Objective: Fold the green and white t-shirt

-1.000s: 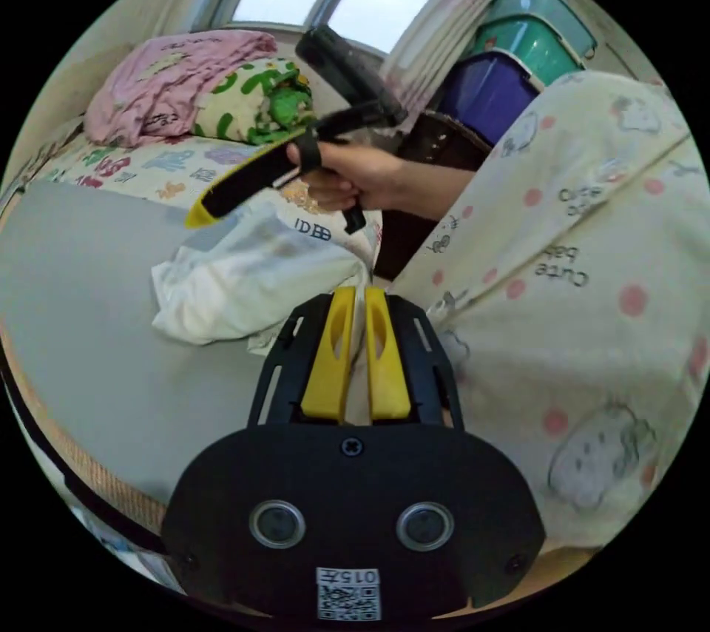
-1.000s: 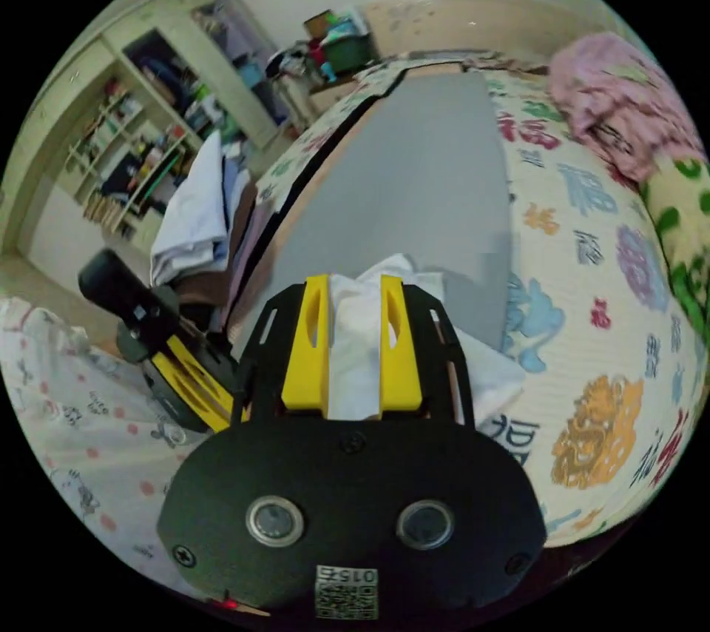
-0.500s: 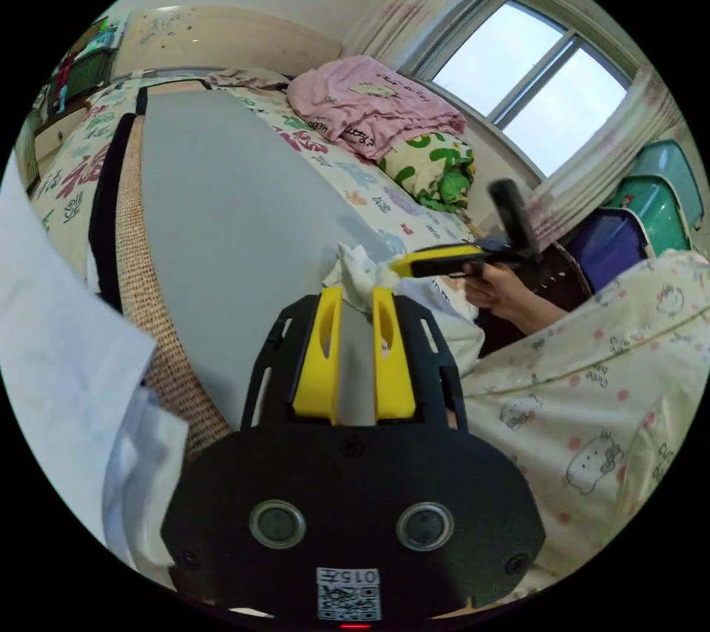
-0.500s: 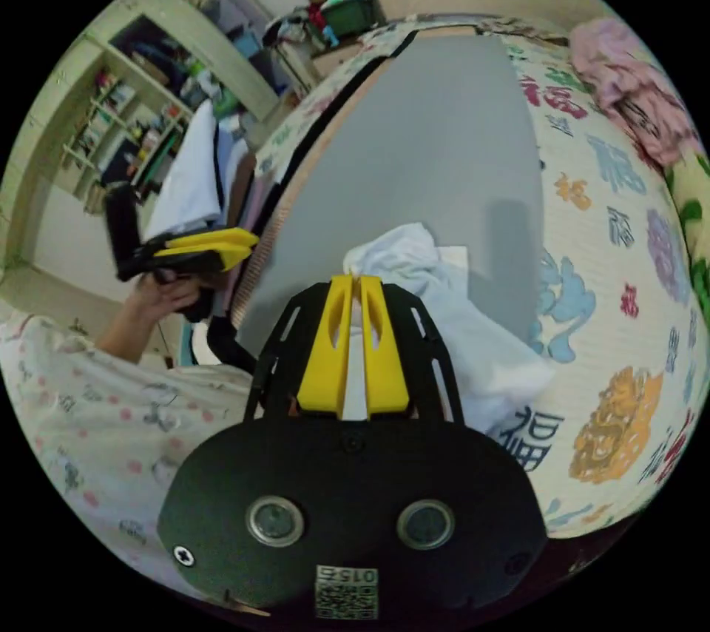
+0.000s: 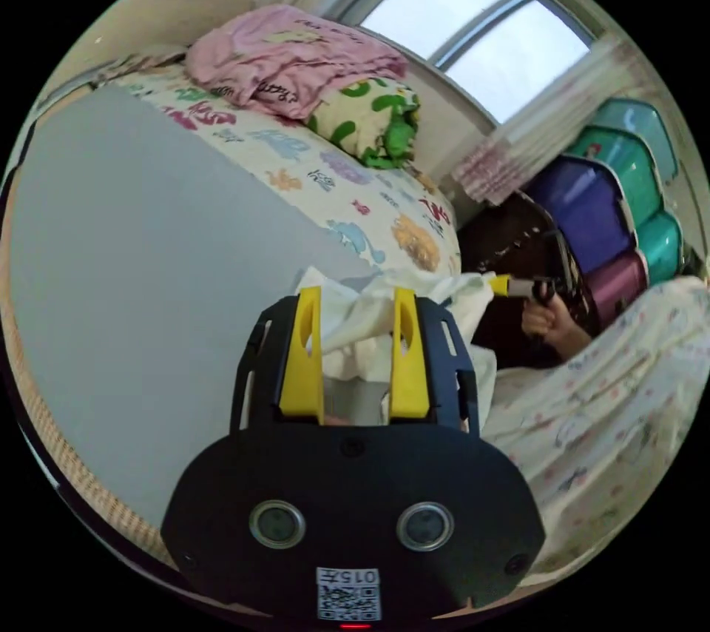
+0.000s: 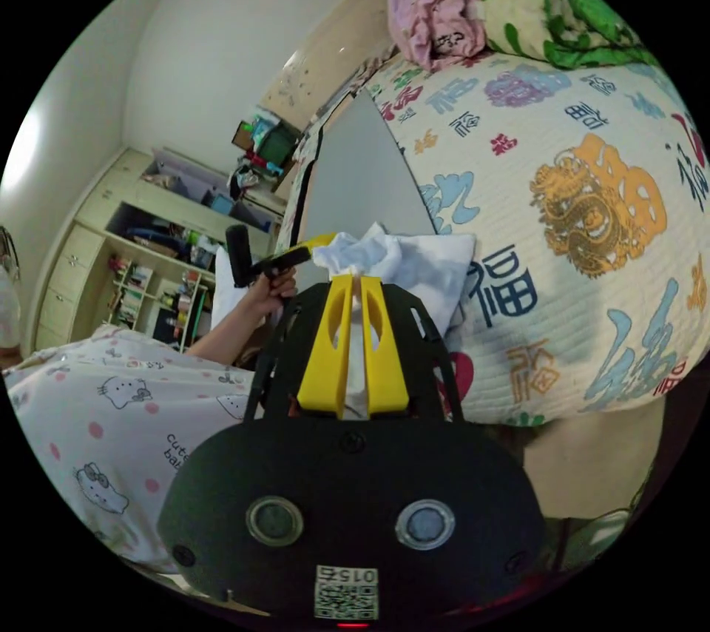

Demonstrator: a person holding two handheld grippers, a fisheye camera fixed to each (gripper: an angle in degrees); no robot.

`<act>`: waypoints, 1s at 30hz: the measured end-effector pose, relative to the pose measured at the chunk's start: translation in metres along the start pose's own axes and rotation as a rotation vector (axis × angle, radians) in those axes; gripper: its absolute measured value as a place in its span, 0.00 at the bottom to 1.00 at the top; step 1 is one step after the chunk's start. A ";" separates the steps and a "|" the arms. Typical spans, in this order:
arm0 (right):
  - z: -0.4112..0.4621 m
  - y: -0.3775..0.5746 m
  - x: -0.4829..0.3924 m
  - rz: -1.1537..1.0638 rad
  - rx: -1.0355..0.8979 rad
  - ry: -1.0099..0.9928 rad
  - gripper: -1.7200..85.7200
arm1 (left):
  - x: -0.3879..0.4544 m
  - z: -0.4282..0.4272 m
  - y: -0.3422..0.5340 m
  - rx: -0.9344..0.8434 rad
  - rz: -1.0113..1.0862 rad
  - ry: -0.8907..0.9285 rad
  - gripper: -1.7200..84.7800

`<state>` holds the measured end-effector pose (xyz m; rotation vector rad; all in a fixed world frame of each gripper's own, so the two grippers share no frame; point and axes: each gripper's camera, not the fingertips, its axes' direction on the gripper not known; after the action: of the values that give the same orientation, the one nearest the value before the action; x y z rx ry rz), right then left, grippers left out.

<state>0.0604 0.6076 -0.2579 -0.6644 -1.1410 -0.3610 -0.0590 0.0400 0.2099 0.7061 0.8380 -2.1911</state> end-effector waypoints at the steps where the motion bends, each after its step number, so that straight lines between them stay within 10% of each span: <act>1: -0.005 0.001 -0.015 -0.005 0.006 0.007 0.02 | -0.002 -0.013 0.016 -0.010 0.049 -0.006 0.18; 12: -0.035 0.000 -0.176 -0.165 0.078 0.055 0.02 | -0.008 -0.036 0.086 -0.091 0.072 -0.219 0.04; 30: -0.190 0.062 -0.377 -0.404 0.604 -0.070 0.02 | 0.124 -0.439 0.278 0.717 -0.021 -0.539 0.02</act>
<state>0.0857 0.5062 -0.6716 0.0884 -1.3673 -0.3102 0.1753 0.1529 -0.2569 0.3726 -0.2326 -2.5222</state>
